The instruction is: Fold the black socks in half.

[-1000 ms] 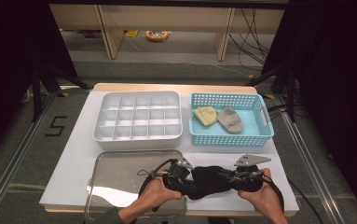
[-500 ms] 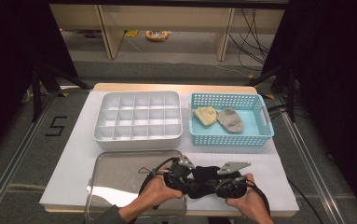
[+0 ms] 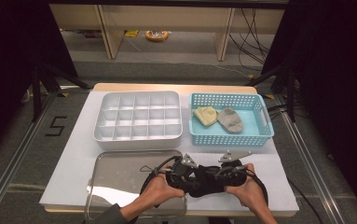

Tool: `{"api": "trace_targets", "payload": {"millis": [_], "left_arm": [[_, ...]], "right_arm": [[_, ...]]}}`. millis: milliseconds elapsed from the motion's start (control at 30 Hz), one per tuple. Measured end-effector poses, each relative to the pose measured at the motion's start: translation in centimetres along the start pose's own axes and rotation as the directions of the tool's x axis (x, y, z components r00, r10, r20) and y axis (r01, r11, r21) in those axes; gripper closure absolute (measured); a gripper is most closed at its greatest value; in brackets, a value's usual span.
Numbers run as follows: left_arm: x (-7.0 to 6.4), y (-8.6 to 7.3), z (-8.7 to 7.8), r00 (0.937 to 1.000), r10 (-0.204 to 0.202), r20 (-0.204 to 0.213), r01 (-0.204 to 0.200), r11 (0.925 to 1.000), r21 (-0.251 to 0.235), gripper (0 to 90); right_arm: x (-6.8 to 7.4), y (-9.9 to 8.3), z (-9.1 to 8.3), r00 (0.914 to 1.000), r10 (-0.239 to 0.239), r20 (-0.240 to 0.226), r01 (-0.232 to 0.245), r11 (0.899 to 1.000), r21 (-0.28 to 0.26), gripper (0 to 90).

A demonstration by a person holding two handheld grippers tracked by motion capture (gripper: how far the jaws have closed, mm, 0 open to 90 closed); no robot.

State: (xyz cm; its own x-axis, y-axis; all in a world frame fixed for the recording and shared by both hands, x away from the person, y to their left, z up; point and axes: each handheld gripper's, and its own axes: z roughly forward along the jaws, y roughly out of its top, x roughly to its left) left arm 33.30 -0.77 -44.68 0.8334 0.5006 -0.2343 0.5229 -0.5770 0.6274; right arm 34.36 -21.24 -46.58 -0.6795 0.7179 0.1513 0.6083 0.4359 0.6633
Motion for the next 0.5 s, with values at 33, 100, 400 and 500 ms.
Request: {"api": "trace_targets", "payload": {"millis": [33, 100, 400, 500], "left_arm": [[0.0, 0.1, 0.0, 1.0000, 0.002, -0.003, -0.002, 1.0000, -0.001, 78.3], [-0.1, 0.3, 0.0, 1.0000, 0.006, -0.008, -0.006, 1.0000, 0.000, 78.2], [-0.5, 1.0, -0.2, 0.9997, 0.024, -0.009, -0.024, 0.9997, -0.004, 78.3], [-0.6, 1.1, -0.2, 0.9995, 0.029, -0.010, -0.029, 0.9996, 0.000, 78.2]], "right_arm": [[-0.2, 0.0, 0.5, 0.9999, 0.012, 0.002, -0.012, 1.000, -0.004, 81.0], [-0.5, -0.1, 1.3, 0.9999, 0.016, -0.004, -0.016, 1.000, 0.009, 81.4], [-1.6, -1.2, -2.4, 0.9973, 0.071, 0.017, -0.070, 0.996, -0.048, 80.7], [-1.6, -2.0, -3.4, 0.9984, 0.053, 0.018, -0.052, 0.997, -0.057, 80.5]]}}
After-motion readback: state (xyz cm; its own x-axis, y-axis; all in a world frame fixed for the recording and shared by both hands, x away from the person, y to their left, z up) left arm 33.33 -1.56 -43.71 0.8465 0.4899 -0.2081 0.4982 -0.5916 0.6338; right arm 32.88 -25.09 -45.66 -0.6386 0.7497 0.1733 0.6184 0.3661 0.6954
